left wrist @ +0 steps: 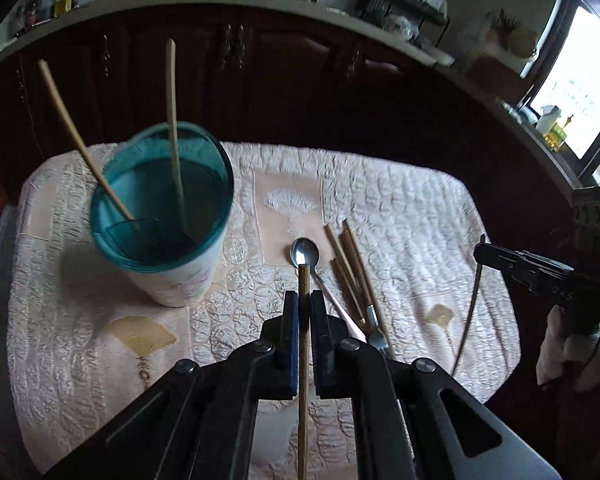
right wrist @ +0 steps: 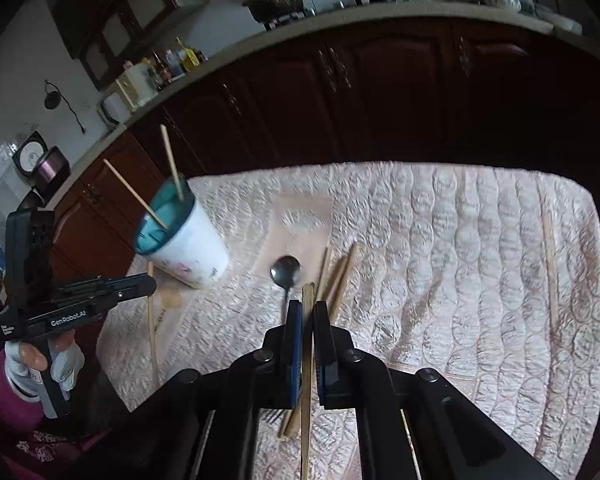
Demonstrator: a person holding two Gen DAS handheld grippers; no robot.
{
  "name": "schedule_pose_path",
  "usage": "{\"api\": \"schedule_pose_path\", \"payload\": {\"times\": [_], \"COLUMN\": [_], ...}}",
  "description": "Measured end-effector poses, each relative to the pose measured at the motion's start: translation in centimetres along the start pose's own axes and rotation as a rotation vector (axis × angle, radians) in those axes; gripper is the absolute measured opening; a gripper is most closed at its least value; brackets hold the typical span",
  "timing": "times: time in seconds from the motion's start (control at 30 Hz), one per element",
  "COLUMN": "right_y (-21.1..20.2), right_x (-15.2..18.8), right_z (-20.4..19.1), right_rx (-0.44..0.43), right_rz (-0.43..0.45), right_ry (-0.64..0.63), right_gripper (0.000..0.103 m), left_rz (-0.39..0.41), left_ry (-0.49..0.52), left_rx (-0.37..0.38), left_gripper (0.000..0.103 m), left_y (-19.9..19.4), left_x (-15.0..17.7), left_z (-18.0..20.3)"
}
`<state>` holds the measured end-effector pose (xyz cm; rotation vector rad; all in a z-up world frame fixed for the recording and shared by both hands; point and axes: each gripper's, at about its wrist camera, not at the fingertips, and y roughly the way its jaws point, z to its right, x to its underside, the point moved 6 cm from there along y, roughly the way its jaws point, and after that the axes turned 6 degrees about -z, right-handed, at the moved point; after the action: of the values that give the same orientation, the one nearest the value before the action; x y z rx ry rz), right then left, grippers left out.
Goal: Organize utensils
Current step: 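Carry both held chopsticks up over the cup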
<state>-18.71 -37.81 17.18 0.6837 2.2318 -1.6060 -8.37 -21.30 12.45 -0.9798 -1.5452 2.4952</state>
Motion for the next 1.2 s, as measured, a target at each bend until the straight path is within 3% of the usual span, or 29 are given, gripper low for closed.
{"api": "schedule_pose_path", "payload": {"times": [0.3,0.63,0.9,1.2], "right_y": [-3.4,-5.5,-5.1,-1.7], "right_x": [-2.8,-10.2,-16.2,-20.8], "right_z": [-5.0,-11.9,-16.2,-19.1], "right_rx": [-0.037,-0.113,-0.13,-0.106], "right_rz": [0.081,0.197,0.264,0.293], "right_ry": [-0.09,-0.189,-0.214,-0.208], "right_gripper": [0.007,0.007,0.007,0.007], "left_rz": [0.134,0.292,0.355,0.373], "left_ry": [-0.003,-0.026,-0.039,-0.053], "left_rx": [0.005,-0.053,-0.132,-0.244], "left_gripper": [0.005,0.005,0.005,0.005], "left_y": [-8.4,-15.3,-16.9,-14.9], "left_x": [-0.9,-6.2,-10.2,-12.9], "left_z": [-1.6,-4.0,-6.1,-8.7]}}
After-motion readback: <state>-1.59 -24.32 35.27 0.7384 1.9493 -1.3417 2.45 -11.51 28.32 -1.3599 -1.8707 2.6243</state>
